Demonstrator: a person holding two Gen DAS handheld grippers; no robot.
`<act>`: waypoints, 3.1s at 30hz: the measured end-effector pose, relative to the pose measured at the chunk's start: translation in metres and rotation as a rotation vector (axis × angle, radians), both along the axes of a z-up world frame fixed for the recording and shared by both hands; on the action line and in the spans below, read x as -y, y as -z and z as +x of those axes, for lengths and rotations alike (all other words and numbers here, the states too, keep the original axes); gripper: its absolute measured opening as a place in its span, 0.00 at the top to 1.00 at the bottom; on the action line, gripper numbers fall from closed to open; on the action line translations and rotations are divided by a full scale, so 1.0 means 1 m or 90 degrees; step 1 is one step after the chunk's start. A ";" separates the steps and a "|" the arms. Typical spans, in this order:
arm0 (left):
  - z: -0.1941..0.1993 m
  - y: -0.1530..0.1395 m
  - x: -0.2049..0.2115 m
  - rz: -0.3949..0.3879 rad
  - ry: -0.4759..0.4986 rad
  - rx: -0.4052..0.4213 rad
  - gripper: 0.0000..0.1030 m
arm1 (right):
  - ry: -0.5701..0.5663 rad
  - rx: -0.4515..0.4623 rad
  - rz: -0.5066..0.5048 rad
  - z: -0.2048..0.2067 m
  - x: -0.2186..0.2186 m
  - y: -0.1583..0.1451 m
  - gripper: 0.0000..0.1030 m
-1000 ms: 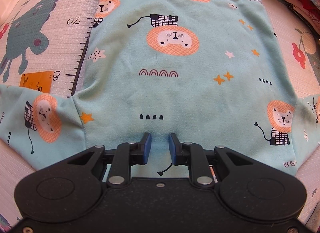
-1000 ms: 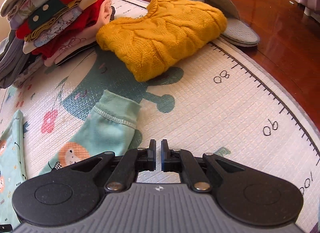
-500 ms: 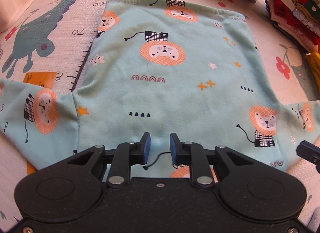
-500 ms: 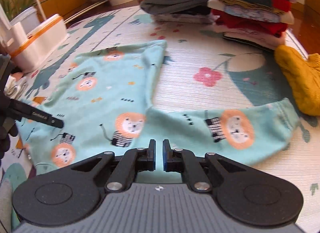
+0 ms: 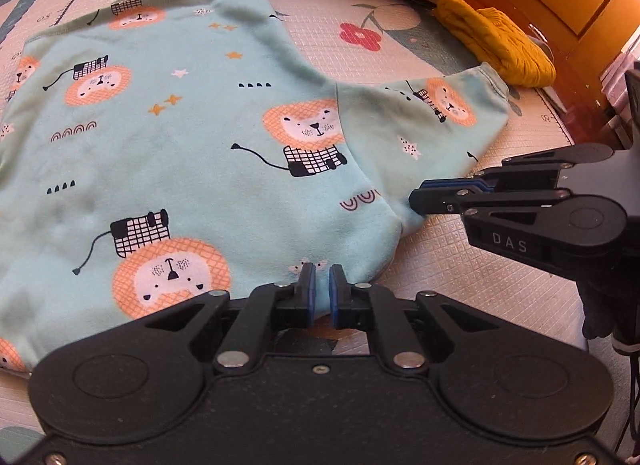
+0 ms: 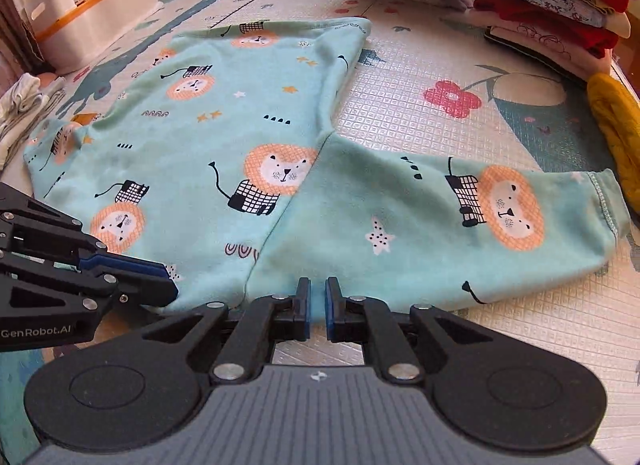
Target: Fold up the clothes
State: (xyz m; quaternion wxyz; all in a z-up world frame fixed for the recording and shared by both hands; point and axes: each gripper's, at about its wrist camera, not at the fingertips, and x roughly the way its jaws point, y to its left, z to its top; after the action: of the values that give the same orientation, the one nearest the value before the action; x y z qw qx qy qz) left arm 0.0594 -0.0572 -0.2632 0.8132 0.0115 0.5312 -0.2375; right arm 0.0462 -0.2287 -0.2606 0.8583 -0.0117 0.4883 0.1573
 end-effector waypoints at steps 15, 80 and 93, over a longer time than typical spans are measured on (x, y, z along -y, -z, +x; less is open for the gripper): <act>-0.010 0.001 -0.002 -0.007 -0.025 0.023 0.94 | -0.134 0.039 -0.030 -0.009 -0.036 -0.002 0.88; 0.004 0.008 0.038 -0.052 -0.002 0.044 0.88 | 0.297 0.098 0.009 0.066 0.134 -0.010 0.85; 0.005 0.008 0.039 -0.048 -0.009 0.043 0.88 | 0.353 0.072 -0.041 0.086 0.176 0.000 0.87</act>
State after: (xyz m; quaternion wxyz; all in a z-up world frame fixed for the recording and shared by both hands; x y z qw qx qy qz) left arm 0.0644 -0.0961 -0.2714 0.8321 -0.0149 0.4942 -0.2515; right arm 0.1317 -0.4049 -0.2604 0.8937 0.0861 0.4287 -0.1002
